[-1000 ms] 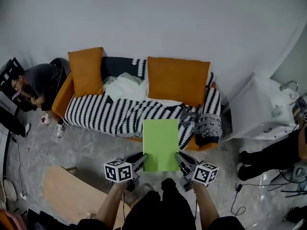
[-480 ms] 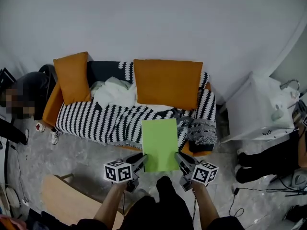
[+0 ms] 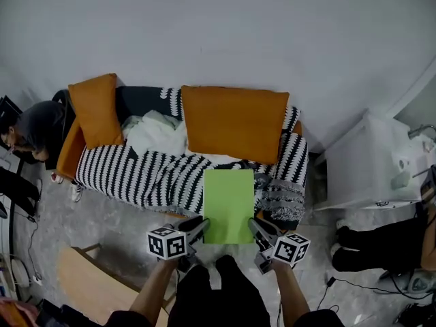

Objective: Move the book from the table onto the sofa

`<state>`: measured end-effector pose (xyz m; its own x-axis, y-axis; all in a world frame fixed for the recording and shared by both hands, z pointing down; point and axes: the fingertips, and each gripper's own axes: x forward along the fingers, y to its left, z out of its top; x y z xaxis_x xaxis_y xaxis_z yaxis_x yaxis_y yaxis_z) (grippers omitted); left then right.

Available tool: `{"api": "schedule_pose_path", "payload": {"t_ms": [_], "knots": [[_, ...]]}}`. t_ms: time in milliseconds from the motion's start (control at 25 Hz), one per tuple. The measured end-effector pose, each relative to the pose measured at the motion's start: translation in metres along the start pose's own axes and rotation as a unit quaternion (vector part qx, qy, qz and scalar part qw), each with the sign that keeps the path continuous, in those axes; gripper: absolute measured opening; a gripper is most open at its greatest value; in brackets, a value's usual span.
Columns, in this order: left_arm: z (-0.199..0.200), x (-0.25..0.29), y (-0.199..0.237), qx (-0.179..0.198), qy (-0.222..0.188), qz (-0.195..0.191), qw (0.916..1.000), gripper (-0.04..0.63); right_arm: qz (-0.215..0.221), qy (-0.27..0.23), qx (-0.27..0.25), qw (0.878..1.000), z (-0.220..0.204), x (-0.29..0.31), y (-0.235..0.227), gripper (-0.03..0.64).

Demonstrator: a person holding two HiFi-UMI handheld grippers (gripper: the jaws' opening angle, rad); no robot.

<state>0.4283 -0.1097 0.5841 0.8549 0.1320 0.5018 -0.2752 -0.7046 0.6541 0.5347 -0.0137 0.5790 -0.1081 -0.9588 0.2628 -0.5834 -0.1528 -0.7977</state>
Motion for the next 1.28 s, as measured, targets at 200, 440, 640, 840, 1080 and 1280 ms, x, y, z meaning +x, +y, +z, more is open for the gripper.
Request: {"api": "schedule_pose_path", "payload": {"t_ms": [200, 440, 640, 840, 1080, 1280], "knots": [[0.008, 0.019, 0.018, 0.002, 0.007, 0.002, 1.0, 0.115, -0.004, 0.004, 0.007, 1.0, 0.001, 0.016, -0.02, 0.074], [0.013, 0.026, 0.045, 0.001, 0.019, -0.006, 0.9998, 0.114, -0.012, 0.008, 0.008, 1.0, -0.007, 0.038, -0.029, 0.074], [0.014, 0.036, 0.067, -0.002, 0.029, -0.009, 0.9995, 0.114, -0.024, 0.005, 0.023, 0.999, -0.012, 0.057, -0.046, 0.074], [0.012, 0.055, 0.099, -0.012, 0.033, -0.01, 0.9993, 0.114, -0.028, 0.007, 0.02, 0.999, -0.018, 0.082, -0.069, 0.074], [0.011, 0.075, 0.125, -0.018, 0.035, -0.009, 0.9992, 0.114, -0.035, 0.013, 0.022, 0.999, -0.021, 0.103, -0.094, 0.074], [0.004, 0.099, 0.154, -0.019, 0.038, -0.004, 0.9991, 0.114, -0.041, 0.018, 0.036, 0.998, -0.032, 0.123, -0.128, 0.074]]}}
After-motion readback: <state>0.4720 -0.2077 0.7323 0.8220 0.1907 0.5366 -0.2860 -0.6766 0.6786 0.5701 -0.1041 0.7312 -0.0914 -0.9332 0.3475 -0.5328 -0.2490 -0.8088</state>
